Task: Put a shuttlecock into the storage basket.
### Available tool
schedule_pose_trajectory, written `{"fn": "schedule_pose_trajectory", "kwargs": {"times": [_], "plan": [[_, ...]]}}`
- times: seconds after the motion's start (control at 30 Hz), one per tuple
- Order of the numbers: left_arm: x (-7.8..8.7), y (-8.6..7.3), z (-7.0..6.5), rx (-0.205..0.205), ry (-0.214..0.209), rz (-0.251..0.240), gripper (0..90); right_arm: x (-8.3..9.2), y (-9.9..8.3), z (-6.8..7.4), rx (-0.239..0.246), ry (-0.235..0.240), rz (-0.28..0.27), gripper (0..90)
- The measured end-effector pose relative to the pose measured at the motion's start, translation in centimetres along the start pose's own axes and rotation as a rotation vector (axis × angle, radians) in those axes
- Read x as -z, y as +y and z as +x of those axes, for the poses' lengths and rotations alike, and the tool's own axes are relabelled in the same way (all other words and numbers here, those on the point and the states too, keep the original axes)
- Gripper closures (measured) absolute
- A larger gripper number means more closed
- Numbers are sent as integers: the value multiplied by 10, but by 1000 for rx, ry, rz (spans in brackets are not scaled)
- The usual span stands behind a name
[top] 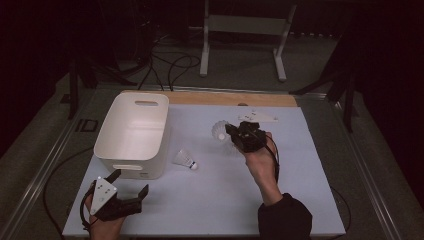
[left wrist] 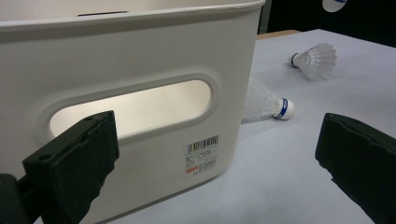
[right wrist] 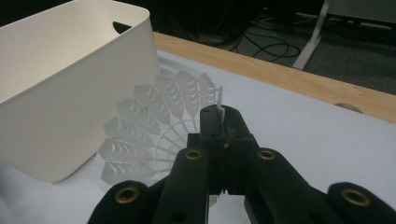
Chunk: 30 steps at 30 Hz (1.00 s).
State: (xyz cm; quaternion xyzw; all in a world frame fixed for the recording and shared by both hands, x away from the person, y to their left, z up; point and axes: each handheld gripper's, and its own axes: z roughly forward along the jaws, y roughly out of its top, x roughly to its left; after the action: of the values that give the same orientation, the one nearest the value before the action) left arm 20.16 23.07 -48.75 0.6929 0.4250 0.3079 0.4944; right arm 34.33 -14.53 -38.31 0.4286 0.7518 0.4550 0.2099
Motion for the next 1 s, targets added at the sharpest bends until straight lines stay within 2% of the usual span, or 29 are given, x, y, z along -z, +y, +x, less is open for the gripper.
{"fn": "schedule_pose_trajectory", "kwargs": {"times": [0.57, 1.0], "plan": [[0, 0, 0, 1, -1, 0, 2, -2, 12, 4, 7, 15, -9, 891], [0, 0, 0, 2, -2, -2, 2, -6, 18, 4, -14, 40, -15, 890]]}}
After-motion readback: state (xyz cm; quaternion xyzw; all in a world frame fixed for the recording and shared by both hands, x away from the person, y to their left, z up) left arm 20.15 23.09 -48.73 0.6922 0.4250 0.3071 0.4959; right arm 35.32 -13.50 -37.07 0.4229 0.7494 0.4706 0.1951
